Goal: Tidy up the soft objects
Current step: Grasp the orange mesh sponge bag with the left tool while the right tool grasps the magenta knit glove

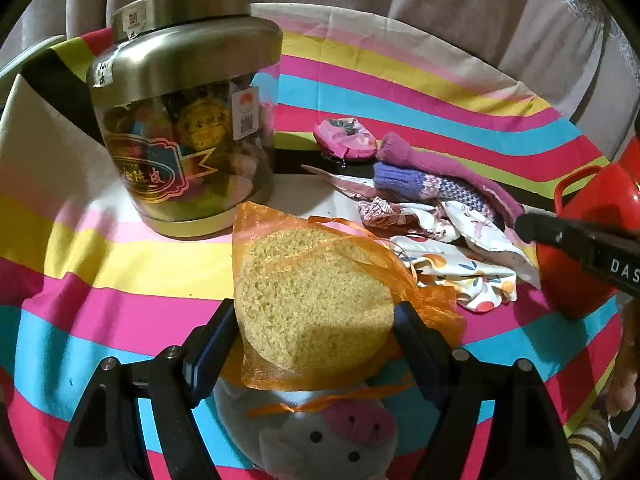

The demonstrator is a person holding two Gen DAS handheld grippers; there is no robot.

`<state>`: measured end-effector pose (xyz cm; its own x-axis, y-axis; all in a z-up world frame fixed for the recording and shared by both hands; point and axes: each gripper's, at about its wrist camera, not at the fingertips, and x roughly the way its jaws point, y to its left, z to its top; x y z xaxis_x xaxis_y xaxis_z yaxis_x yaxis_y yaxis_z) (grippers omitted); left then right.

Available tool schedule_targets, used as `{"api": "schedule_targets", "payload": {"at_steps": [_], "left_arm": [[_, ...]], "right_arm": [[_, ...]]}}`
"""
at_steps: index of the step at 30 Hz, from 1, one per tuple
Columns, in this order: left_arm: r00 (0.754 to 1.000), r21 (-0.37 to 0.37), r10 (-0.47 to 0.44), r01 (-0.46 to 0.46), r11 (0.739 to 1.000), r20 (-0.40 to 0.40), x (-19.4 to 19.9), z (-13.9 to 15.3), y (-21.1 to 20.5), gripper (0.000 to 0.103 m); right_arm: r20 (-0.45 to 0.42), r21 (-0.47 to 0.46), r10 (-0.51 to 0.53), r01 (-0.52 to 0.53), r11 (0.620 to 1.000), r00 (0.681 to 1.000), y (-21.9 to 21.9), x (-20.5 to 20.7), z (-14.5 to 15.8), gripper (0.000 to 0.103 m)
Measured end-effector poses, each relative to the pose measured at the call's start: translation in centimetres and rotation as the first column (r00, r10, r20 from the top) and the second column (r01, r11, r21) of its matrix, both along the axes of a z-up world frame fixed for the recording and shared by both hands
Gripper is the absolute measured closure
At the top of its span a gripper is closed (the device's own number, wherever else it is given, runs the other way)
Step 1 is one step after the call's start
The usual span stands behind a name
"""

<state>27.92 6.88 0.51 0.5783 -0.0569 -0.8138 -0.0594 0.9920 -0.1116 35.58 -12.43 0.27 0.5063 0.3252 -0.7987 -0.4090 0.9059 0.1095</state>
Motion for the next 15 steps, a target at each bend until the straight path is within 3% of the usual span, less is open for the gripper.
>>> {"api": "schedule_targets", "payload": {"at_steps": [2, 4, 5, 6, 10, 14, 15], "left_arm": [[1.0, -0.004, -0.002, 0.002, 1.0, 0.0, -0.1, 0.0, 0.0, 0.024], [1.0, -0.004, -0.002, 0.002, 1.0, -0.001, 0.1, -0.2, -0.1, 0.024], [1.0, -0.005, -0.003, 0.003, 1.0, -0.003, 0.4, -0.4, -0.1, 0.024], [1.0, -0.006, -0.002, 0.002, 1.0, -0.004, 0.5, -0.4, -0.1, 0.024], [1.0, -0.004, -0.004, 0.004, 1.0, -0.003, 0.7, -0.6, 0.0, 0.024], [1.0, -0.009, -0.002, 0.002, 1.0, -0.004, 1.0, -0.8, 0.2, 0.024], [1.0, -0.008, -0.003, 0.003, 1.0, -0.004, 0.9, -0.8, 0.1, 0.024]], "right_arm": [[0.056, -0.053, -0.007, 0.01, 0.999, 0.998, 0.6, 0.0, 0.8, 0.088], [0.055, -0.075, 0.0, 0.005, 0.997, 0.999, 1.1, 0.7, 1.3, 0.056], [0.051, -0.056, 0.01, -0.007, 0.998, 0.999, 1.5, 1.4, 1.5, 0.021], [0.058, -0.022, 0.011, -0.01, 1.0, 0.998, 1.5, 1.9, 1.7, 0.007], [-0.04, 0.058, -0.033, 0.035, 0.998, 0.999, 2.0, 6.3, 0.4, 0.007], [-0.121, 0.032, 0.009, -0.005, 0.999, 0.993, 3.7, 9.7, -2.1, 0.007], [-0.139, 0.036, 0.018, -0.013, 0.999, 0.99, 4.0, 10.3, -2.7, 0.012]]}}
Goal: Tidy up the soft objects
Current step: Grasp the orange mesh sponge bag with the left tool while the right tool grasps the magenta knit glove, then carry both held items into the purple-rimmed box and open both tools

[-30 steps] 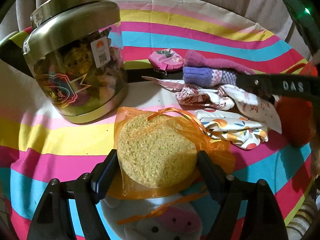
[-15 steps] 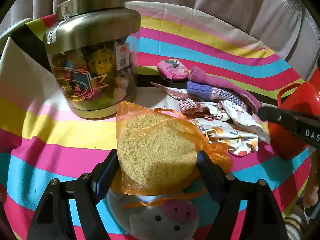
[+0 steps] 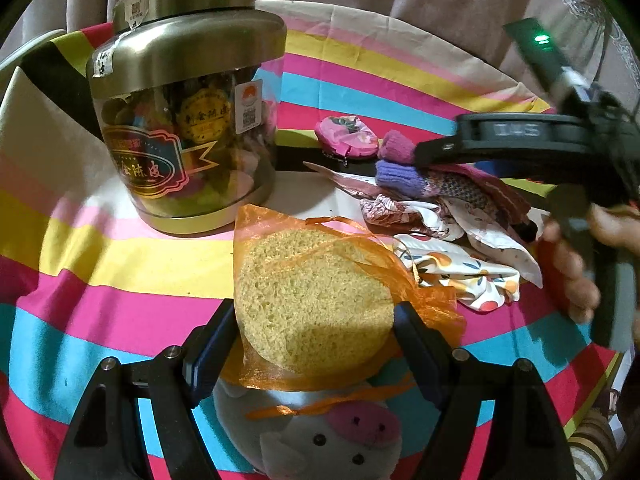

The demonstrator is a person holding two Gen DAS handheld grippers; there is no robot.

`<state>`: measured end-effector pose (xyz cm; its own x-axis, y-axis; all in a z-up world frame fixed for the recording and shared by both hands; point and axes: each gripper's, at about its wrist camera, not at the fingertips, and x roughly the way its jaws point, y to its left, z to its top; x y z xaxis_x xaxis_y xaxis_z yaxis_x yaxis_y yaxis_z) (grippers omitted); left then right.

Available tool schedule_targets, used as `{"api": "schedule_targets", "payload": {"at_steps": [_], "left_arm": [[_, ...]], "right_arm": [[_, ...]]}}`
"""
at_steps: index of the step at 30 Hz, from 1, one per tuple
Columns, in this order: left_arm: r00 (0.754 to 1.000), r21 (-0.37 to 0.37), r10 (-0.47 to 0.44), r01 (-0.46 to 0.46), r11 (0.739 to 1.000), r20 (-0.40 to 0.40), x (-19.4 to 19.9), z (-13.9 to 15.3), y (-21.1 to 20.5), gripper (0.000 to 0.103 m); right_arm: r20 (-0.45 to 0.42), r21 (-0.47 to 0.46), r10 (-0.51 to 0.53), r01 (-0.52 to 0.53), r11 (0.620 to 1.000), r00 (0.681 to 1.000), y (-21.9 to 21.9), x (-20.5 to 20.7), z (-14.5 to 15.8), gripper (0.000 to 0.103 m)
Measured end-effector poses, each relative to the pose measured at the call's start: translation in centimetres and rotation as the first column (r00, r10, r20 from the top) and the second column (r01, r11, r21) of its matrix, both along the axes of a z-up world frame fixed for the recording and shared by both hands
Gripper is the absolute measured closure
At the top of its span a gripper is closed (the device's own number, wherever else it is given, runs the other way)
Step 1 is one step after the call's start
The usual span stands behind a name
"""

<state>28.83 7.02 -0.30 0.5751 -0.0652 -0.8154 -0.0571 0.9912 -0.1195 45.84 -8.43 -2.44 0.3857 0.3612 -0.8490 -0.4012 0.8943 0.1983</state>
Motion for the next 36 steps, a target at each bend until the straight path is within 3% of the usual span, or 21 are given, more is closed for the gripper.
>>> {"api": "schedule_targets", "payload": {"at_steps": [1, 3, 5, 7, 9, 11, 20, 26, 36], "left_arm": [[1.0, 0.001, -0.001, 0.001, 1.0, 0.0, -0.1, 0.0, 0.0, 0.024], [1.0, 0.003, -0.005, 0.005, 1.0, 0.0, 0.0, -0.1, -0.1, 0.024], [1.0, 0.002, -0.005, 0.005, 1.0, -0.001, 0.0, -0.2, -0.1, 0.024], [1.0, -0.001, -0.005, 0.005, 1.0, 0.0, 0.2, -0.3, 0.0, 0.024], [1.0, -0.003, -0.004, 0.004, 1.0, 0.002, 0.3, -0.3, 0.1, 0.024], [1.0, -0.005, 0.002, -0.002, 1.0, 0.006, 0.1, -0.2, 0.2, 0.024], [0.998, -0.033, 0.043, -0.041, 0.999, 0.054, -0.6, 0.9, 1.0, 0.024], [0.994, -0.04, 0.054, -0.051, 0.998, 0.093, -1.6, 2.1, 0.8, 0.024], [0.988, -0.049, 0.019, -0.012, 0.999, 0.153, -4.3, 5.4, -1.7, 0.024]], "right_arm": [[-0.018, 0.023, 0.002, -0.001, 1.0, 1.0, 0.0, 0.3, -0.4, 0.017], [-0.088, 0.108, -0.022, 0.032, 0.994, 0.996, -0.7, 1.5, -1.4, 0.053], [-0.12, 0.131, -0.024, 0.039, 0.991, 0.993, -0.9, 2.1, -2.2, 0.063], [-0.118, 0.127, -0.004, 0.019, 0.992, 0.993, -0.7, 2.0, -2.6, 0.066], [-0.114, 0.158, -0.038, 0.056, 0.986, 0.993, -1.4, 1.8, -2.3, 0.078], [-0.077, 0.183, -0.074, 0.087, 0.979, 0.994, -2.4, 1.2, -1.3, 0.08], [0.166, 0.121, -0.093, 0.073, 0.99, 0.982, -4.0, -5.3, 4.1, 0.082], [0.212, 0.128, -0.078, 0.052, 0.99, 0.974, -5.2, -9.5, 6.3, 0.083], [0.221, 0.073, -0.093, 0.078, 0.994, 0.971, -7.2, -17.2, 6.0, 0.083]]}}
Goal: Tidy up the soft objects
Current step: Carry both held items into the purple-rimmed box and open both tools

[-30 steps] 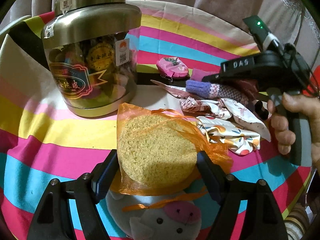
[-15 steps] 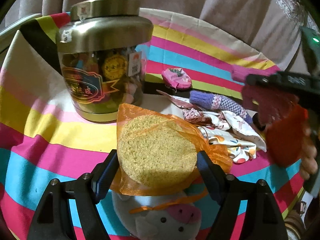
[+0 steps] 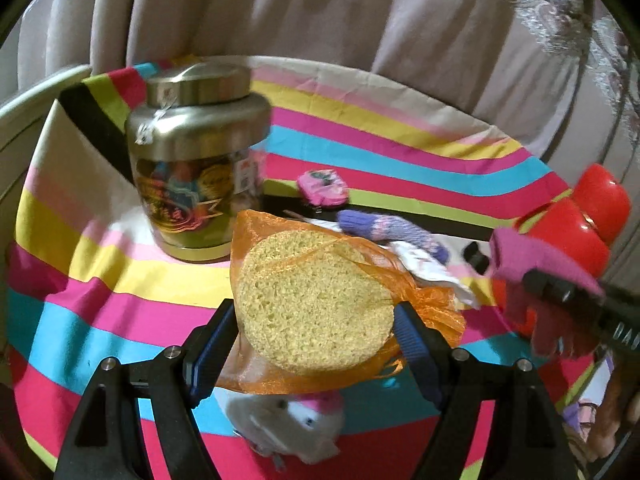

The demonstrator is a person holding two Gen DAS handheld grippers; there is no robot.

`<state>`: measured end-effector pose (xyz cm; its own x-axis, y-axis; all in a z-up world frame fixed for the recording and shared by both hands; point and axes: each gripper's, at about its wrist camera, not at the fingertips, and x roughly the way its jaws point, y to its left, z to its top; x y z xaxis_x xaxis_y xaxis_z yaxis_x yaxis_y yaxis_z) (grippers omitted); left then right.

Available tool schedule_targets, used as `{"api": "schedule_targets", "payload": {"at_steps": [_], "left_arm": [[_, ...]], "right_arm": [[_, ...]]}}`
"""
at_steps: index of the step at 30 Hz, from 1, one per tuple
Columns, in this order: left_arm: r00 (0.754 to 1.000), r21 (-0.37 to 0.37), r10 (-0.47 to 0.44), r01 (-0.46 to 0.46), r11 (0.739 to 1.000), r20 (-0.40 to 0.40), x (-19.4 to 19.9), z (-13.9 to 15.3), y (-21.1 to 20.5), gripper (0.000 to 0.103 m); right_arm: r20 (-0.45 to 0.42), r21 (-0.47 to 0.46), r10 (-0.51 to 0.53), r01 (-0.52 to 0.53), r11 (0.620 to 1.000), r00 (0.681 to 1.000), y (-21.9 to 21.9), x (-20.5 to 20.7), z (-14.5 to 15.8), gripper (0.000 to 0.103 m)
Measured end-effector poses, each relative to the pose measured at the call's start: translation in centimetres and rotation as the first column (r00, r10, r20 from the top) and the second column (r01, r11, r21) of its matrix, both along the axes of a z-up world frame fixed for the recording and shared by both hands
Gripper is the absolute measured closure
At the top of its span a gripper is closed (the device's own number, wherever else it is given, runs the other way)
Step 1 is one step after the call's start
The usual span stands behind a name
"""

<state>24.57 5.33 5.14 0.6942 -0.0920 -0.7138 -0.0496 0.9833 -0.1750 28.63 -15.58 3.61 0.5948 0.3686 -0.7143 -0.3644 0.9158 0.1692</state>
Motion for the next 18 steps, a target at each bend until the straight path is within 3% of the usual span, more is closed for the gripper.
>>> {"api": "schedule_targets", "payload": {"at_steps": [18], "left_arm": [[0.986, -0.007, -0.168, 0.168, 0.986, 0.017, -4.1, 4.0, -9.5, 0.024]], "right_arm": [[0.018, -0.07, -0.152, 0.153, 0.986, 0.988, -9.6, -9.0, -0.4, 0.083]]}}
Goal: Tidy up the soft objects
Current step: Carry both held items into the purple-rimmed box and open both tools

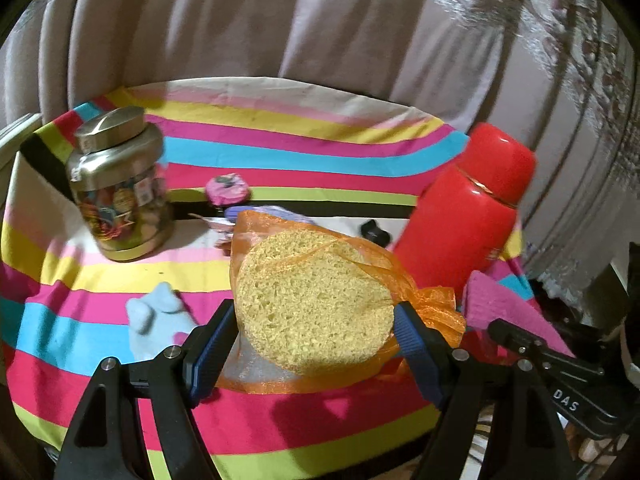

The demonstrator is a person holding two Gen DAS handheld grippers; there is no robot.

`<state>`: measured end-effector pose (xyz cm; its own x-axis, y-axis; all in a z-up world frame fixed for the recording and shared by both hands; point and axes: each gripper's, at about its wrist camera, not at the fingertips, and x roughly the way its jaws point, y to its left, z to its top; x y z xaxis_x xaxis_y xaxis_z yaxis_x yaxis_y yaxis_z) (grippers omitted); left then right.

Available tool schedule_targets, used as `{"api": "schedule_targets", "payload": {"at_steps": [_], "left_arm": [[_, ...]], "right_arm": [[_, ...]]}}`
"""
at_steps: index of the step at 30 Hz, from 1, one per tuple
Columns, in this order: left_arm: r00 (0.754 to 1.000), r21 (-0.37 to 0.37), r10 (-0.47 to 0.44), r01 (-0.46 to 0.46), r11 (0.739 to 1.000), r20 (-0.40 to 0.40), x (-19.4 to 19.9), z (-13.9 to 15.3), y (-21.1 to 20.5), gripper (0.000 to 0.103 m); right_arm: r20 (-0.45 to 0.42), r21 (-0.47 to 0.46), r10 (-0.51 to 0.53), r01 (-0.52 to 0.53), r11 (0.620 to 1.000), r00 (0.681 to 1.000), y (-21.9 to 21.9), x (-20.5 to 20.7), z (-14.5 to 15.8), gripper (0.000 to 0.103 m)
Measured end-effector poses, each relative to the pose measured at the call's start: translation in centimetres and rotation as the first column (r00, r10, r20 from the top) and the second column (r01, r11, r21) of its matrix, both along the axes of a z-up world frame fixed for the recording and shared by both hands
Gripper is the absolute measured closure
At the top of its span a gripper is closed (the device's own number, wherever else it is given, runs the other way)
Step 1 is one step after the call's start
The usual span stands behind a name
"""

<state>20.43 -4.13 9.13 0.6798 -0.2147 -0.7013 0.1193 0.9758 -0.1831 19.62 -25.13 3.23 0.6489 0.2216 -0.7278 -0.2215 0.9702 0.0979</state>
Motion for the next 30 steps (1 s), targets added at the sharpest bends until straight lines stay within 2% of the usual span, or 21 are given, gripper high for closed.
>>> {"api": "schedule_targets", "payload": {"at_steps": [8, 16, 23, 30], "left_arm": [[0.992, -0.03, -0.121, 0.12, 0.992, -0.025, -1.9, 0.6, -5.6, 0.024], [0.96, -0.058, -0.276, 0.274, 0.96, -0.04, -4.0, 0.7, -13.0, 0.024], [0.908, -0.104, -0.413, 0.405, 0.908, -0.072, -5.8, 0.5, -19.0, 0.024], [0.824, -0.141, -0.557, 0.542, 0.828, -0.106, -8.5, 0.1, -25.3, 0.024]], "right_arm": [[-0.003, 0.029, -0.095, 0.095, 0.995, 0.995, -5.8, -2.8, 0.1, 0.083], [-0.004, 0.035, -0.252, 0.252, 0.967, 0.968, -14.0, -6.0, 0.5, 0.083], [0.005, 0.002, -0.406, 0.406, 0.914, 0.914, -21.5, -9.4, 1.3, 0.083], [-0.018, -0.017, -0.524, 0.524, 0.852, 0.852, -27.5, -12.5, 0.8, 0.083]]}}
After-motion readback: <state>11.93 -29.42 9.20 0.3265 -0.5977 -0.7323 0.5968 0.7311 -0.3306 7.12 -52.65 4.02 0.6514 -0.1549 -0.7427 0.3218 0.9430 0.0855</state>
